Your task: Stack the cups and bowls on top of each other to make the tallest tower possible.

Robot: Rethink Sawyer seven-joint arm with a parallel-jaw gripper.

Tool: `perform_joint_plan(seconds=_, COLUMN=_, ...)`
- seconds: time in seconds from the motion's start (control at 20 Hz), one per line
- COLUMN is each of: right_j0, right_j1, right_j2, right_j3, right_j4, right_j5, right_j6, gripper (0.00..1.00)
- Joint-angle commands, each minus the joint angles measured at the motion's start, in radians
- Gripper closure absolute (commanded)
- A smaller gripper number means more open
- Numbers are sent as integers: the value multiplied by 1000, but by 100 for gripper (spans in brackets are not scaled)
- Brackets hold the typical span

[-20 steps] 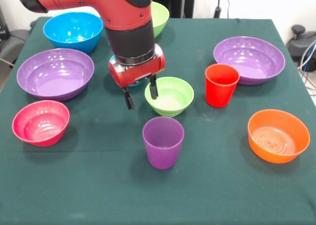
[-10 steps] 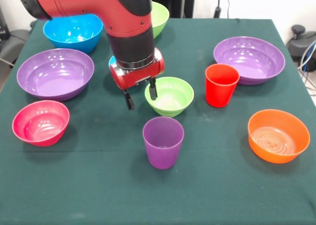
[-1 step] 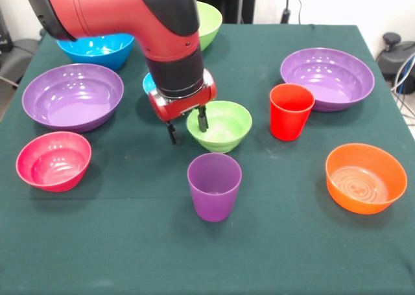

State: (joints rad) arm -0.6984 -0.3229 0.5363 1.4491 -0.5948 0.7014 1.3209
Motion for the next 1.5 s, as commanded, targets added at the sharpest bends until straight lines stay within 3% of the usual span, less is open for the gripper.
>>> perform_joint_plan(seconds=0.05, right_j0=23, right_j1=78, right_j2=-66, right_j3=32, right_j4=-85, right_j5=-89, right_j6=18, gripper=0)
perform_joint_plan(seconds=0.35, right_j0=34, right_j1=68, right_j2=-100, right_j3=79, right_j4=-101, right_j5=-136, right_j6=62, gripper=0)
perform_joint_plan(seconds=0.7, right_j0=44, right_j1=64, right_j2=-121, right_j3=90, right_j4=-75, right_j5=-122, right_j6=73, gripper=0)
perform_joint_plan(seconds=1.3, right_j0=102, right_j1=35, right_j2=-83, right_j3=6, right_j4=3, right_j5=-21, right_j6=60, gripper=0)
perform_joint_plan(seconds=1.5, right_j0=100, right_j1=30, right_j2=-73, right_j3=9, right_j4=18, right_j5=-33, right_j6=58, gripper=0)
